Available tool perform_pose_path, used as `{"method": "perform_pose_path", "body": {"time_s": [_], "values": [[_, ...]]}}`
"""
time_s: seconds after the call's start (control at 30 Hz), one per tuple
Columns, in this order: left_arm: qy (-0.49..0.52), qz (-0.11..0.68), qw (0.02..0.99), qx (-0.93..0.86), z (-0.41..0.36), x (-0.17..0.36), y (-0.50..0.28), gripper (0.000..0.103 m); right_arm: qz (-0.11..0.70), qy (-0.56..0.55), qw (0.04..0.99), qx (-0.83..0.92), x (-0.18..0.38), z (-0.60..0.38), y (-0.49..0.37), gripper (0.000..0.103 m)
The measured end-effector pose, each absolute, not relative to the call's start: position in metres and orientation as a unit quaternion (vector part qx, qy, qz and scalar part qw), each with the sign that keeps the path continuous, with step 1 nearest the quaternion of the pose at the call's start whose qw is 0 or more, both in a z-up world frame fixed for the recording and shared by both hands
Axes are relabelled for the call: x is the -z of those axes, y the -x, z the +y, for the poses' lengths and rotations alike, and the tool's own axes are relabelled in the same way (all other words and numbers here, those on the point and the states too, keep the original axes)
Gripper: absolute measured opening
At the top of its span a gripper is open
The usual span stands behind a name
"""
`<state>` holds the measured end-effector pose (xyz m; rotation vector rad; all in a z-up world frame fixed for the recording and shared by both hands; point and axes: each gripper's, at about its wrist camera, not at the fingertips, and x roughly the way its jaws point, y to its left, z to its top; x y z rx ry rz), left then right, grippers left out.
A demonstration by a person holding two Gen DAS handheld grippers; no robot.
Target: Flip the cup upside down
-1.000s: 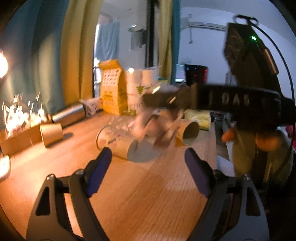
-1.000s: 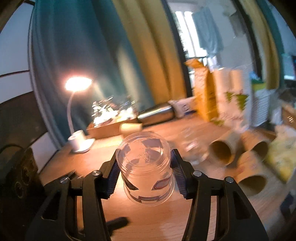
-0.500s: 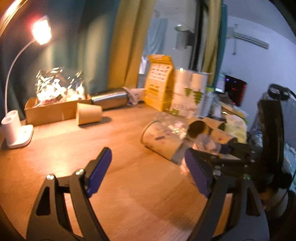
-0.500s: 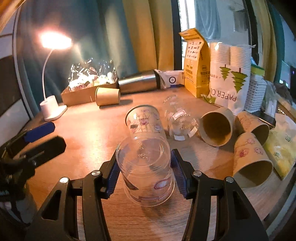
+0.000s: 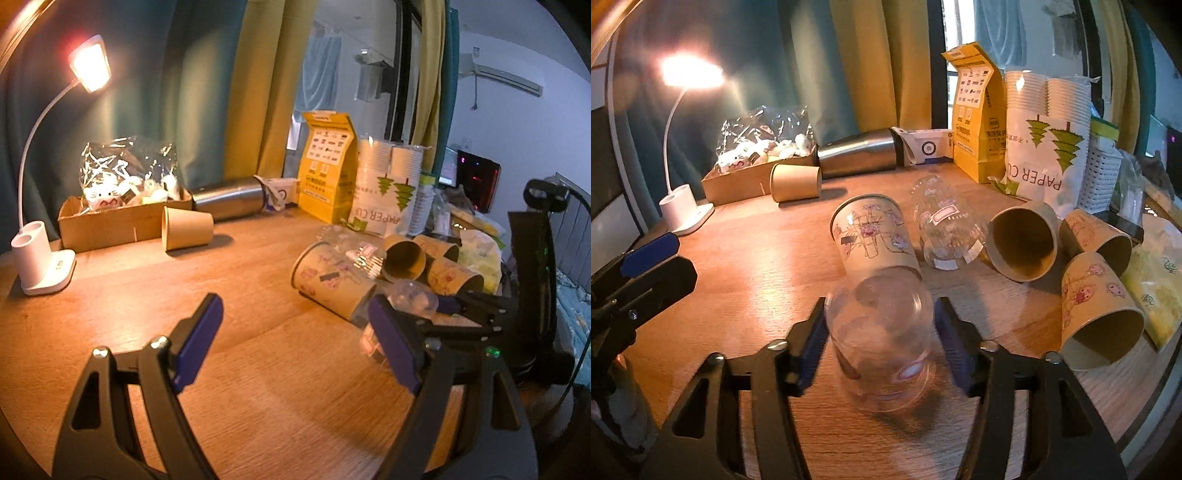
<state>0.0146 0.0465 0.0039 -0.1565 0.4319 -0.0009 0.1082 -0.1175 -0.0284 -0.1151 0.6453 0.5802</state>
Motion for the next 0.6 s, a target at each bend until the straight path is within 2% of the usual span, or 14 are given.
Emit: {"method": "perform_pose_path", "body": {"time_s": [0.27,0.33,0.37,0.6], "values": [[0.071,0.195,0.978,-0.005,0.044,-0.007,-0.009,0.083,0.290,0.029,0.916,-0.275,0.012,-0.133,-0.091,0.072],[0.072,0.190,0.979,-0.009,0.042,-0.008,-0.006,0.090,0.283,0.028,0.920,-0.268,0.009,-0.139,-0.080,0.072],[0.068,0.188,0.980,-0.010,0.040,-0.008,-0.005,0.100,0.282,0.027,0.922,-0.265,0.009,-0.142,-0.075,0.072],[0.035,0.155,0.987,-0.009,0.025,-0.015,0.009,0.102,0.278,0.011,0.930,-0.241,0.009,-0.167,-0.040,0.072]]}}
